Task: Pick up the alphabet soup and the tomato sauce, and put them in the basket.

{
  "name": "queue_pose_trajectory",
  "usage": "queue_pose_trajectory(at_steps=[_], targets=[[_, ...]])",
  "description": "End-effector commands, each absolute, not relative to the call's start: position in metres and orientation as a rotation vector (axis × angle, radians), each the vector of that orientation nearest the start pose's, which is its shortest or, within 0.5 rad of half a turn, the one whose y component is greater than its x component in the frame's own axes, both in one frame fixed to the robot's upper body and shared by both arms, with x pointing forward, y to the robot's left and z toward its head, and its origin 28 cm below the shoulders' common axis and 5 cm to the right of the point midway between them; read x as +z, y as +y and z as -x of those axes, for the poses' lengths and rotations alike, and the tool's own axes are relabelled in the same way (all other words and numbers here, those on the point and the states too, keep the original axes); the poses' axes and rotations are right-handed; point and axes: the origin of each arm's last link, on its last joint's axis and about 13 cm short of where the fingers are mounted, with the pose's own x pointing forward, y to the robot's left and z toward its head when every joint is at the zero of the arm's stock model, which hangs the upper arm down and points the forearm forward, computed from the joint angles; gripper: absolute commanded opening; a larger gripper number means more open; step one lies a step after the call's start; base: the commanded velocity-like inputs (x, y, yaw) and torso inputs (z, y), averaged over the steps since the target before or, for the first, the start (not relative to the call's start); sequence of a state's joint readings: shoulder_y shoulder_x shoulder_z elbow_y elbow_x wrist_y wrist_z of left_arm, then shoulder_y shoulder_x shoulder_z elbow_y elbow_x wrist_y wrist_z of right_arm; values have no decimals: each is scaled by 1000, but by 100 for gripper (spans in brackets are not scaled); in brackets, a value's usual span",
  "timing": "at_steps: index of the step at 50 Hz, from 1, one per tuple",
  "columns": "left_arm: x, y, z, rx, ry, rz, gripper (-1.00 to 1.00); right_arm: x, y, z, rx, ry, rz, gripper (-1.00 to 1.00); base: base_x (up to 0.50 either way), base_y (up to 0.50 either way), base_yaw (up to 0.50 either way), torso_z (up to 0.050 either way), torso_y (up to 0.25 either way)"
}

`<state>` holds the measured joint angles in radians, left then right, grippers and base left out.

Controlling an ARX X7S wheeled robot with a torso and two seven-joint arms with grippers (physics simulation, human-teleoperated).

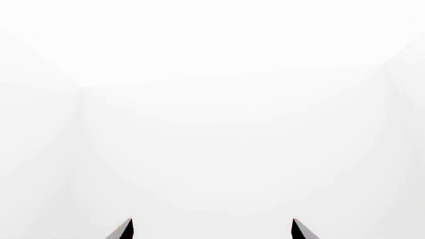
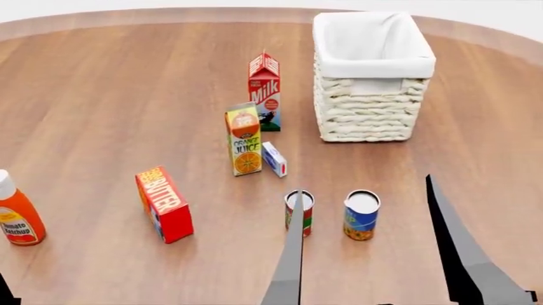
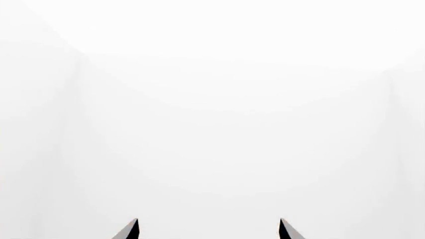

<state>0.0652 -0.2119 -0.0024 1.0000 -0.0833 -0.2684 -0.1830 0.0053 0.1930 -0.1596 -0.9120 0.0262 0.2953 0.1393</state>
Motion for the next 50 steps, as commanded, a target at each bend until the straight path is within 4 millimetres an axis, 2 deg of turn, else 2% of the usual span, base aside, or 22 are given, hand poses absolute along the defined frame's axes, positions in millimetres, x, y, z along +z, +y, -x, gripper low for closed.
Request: queue_pose_trajectory(at_steps=[1, 5, 7, 10, 15, 20, 25, 27, 29, 36, 39, 42, 49, 50], targets=[[182, 221, -148, 46, -667, -64, 100, 174, -90, -165, 97, -602, 71, 100, 0, -297, 0, 0, 0], [182, 220, -149, 42, -667, -64, 100, 174, -90, -165, 96, -601, 72, 100, 0, -295, 0, 0, 0], [182, 220, -149, 41, -667, -65, 100, 165, -90, -165, 96, -601, 73, 100, 0, -299, 0, 0, 0], [182, 220, -149, 42, -666, -65, 100, 173, -89, -165, 96, -599, 76, 100, 0, -297, 0, 0, 0], [183, 220, -148, 42, -670, -68, 100, 166, -89, -165, 89, -602, 94, 100, 0, -147, 0, 0, 0], [181, 220, -148, 41, -668, -68, 100, 171, -87, -165, 98, -599, 118, 100, 48, 0, 0, 0, 0], [182, 220, -148, 42, -669, -72, 100, 170, -87, -166, 94, -597, 114, 100, 233, 0, 0, 0, 0], [182, 220, -148, 41, -670, -71, 100, 164, -87, -166, 93, -596, 114, 100, 275, 0, 0, 0, 0], [181, 220, -148, 41, -668, -71, 100, 172, -87, -166, 93, -598, 115, 100, 279, 0, 0, 0, 0], [182, 220, -148, 38, -669, -74, 100, 172, -88, -165, 92, -599, 113, 100, 281, 0, 0, 0, 0], [183, 219, -148, 35, -669, -75, 100, 163, -88, -165, 90, -598, 113, 100, 285, 0, 0, 0, 0], [184, 219, -147, 31, -671, -80, 100, 172, -88, -165, 92, -597, 112, 100, 284, 0, 0, 0, 0], [182, 220, -147, 35, -666, -84, 100, 174, -88, -165, 89, -598, 116, 100, 285, 0, 0, 0, 0], [182, 220, -147, 36, -666, -83, 100, 168, -88, -165, 89, -598, 116, 100, 281, 0, 0, 0, 0]])
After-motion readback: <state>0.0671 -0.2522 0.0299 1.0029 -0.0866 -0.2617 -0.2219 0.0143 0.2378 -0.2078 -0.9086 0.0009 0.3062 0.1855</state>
